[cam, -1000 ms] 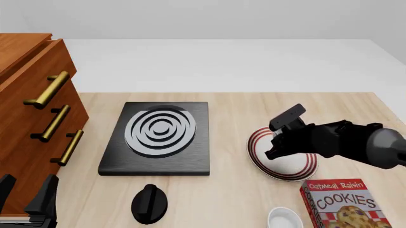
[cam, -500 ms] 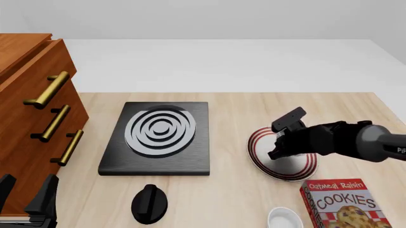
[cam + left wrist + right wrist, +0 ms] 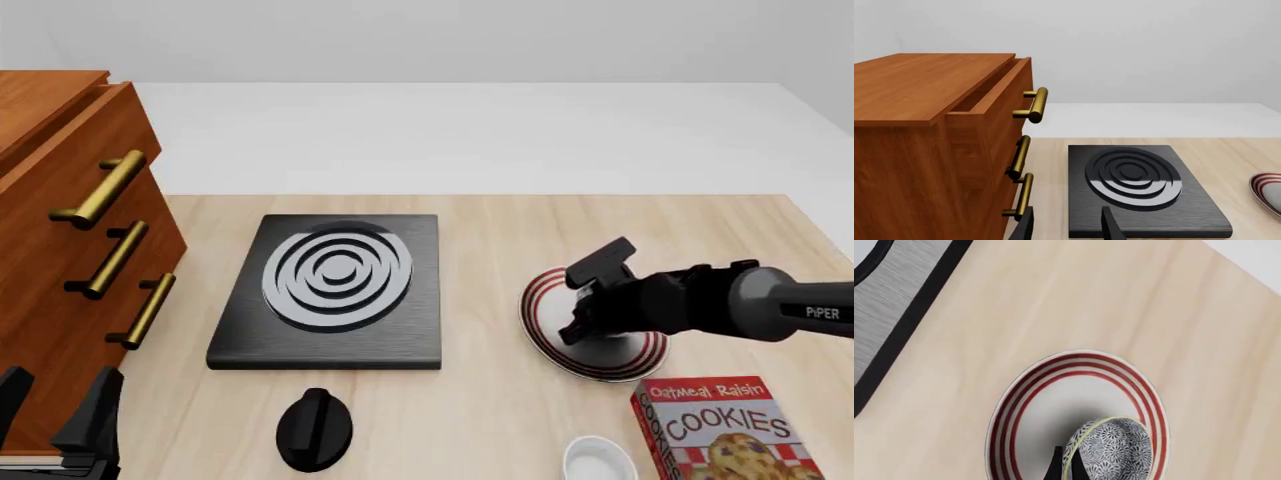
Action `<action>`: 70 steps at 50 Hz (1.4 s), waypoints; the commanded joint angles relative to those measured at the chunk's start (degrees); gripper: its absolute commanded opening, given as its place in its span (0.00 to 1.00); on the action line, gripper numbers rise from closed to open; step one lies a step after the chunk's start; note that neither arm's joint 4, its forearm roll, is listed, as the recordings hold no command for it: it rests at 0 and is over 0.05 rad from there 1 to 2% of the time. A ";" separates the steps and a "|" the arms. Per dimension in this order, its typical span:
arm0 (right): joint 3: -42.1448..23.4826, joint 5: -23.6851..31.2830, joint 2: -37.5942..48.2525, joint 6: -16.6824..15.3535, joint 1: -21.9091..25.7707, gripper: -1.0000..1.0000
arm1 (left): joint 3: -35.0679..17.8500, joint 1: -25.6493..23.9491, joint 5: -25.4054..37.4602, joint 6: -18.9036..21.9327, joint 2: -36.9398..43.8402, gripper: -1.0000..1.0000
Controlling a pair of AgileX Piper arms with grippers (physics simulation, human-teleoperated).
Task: Pick the akita bowl on the ramekin and place it on the plate.
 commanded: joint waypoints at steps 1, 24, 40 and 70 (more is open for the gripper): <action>0.10 -1.31 1.44 1.10 0.12 0.00 | 0.00 0.00 0.00 0.00 0.00 1.00; 0.09 -1.26 1.31 2.20 -0.13 0.00 | 0.00 0.00 0.00 0.00 0.00 1.00; -1.65 0.77 0.99 1.73 -0.65 1.00 | 0.00 0.00 0.00 0.00 0.00 1.00; -0.35 5.42 -7.40 2.27 0.57 1.00 | 0.00 0.00 0.00 0.00 0.00 1.00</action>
